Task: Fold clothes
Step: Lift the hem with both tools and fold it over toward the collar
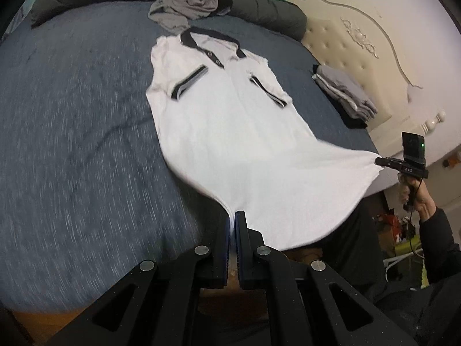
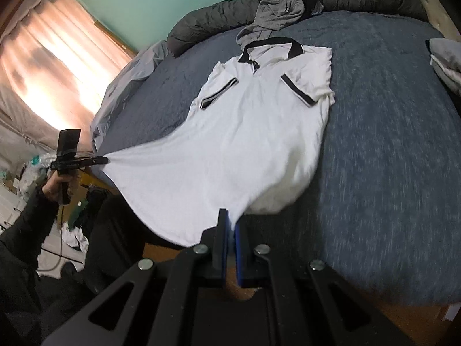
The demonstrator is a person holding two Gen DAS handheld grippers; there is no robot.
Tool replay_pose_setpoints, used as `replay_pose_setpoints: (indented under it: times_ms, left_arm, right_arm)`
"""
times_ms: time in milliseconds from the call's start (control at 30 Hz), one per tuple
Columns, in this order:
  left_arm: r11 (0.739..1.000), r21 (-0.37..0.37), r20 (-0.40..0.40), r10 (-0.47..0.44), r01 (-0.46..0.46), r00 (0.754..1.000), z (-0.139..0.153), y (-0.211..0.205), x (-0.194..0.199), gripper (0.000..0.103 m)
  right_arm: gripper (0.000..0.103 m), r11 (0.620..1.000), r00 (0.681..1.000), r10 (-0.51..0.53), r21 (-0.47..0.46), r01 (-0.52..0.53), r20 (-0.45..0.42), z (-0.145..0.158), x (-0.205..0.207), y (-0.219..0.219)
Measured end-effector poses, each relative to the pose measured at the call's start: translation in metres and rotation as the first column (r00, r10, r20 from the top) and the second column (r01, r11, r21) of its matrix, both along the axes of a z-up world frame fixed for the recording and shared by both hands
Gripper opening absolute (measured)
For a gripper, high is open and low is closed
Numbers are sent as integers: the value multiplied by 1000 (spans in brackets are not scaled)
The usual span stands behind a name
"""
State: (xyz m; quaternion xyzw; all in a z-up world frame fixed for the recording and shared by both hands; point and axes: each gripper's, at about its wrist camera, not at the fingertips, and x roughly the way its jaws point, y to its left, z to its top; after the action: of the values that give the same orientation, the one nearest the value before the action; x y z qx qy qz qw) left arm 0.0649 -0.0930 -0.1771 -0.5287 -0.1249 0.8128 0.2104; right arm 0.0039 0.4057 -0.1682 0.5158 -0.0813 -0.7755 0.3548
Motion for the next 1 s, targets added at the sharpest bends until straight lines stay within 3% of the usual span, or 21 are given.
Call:
replay_pose_setpoints:
  times_ms: [233,467,733,1000]
  left_arm:
    - [999,-17,-34,31,-31,999,11,-13,-99,4]
    - [997,-45,-38,61,-63,997,5,-27,-216,4]
    - [991,-11,-33,131,-131,991,-20,-48,-345,4]
    - [982,-1,-5,188,-188,982,-52,-62,-440,4]
  right_arm:
    - [4,998,999,-41,-38,42,19,10,-93,-4]
    - [4,997,996,-77,-19,78,33,4,-215,-17]
    - [4,991,990,-137,-7,137,43,-12,-346,-27]
    - [4,974,973,-224,31,223,49,-39,-432,-28]
